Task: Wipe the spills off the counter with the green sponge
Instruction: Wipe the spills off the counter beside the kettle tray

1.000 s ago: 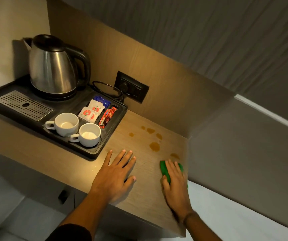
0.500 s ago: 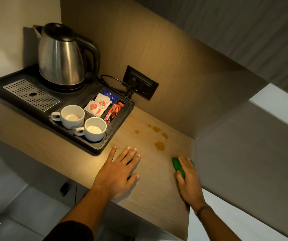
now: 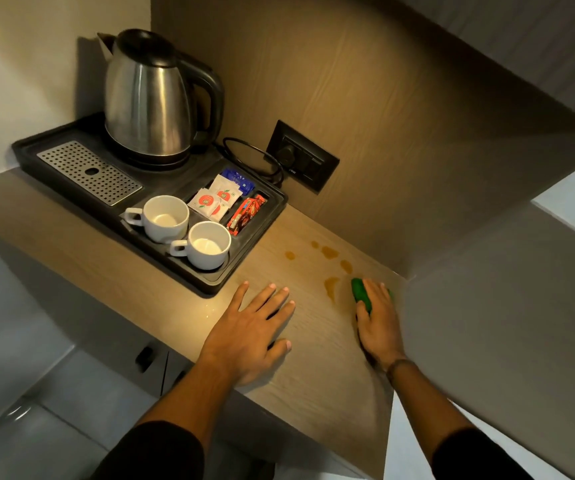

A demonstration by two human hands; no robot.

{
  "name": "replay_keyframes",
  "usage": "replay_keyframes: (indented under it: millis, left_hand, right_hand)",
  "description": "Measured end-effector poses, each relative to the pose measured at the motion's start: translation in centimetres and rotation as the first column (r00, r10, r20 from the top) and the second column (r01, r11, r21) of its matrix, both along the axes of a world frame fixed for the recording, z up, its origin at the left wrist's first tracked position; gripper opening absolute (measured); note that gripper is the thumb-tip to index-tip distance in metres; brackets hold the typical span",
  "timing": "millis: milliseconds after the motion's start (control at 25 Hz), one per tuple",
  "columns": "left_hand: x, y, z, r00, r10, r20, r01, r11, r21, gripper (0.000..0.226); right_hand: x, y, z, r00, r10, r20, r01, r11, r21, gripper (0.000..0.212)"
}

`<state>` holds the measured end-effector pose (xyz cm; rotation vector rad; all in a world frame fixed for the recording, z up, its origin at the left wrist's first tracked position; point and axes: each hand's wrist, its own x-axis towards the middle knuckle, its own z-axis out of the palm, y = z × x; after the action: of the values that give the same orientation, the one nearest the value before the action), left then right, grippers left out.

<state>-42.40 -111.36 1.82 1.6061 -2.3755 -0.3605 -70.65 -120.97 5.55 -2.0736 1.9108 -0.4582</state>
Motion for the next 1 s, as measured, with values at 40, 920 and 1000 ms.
replay_keyframes:
  millis: [40,920,1000]
  left_hand:
    - [-0.1,0.1,-0.1,1.0,0.006,-0.001,-0.006,1.0,-0.004,0.07]
    - [0.0,0.2,0.5,1.0,0.007,-0.009,-0.006,1.0,0.023,0.07]
    - [-0.1,0.3,0.5,1.0,0.003,-0.004,-0.003,1.0,0.027,0.07]
  right_hand:
    - [1.6,-1.2,0.4,1.0,-0.001,0.0,0.001,1.0,0.01,0.053]
    - [2.7,-1.2,0.5,0.98,0.199,0.021,-0.199,0.98,0.018,0.053]
    - [2.9,1.5,-0.9,0.916,0.401,-0.023,-0.4,0.916,0.036,0.055]
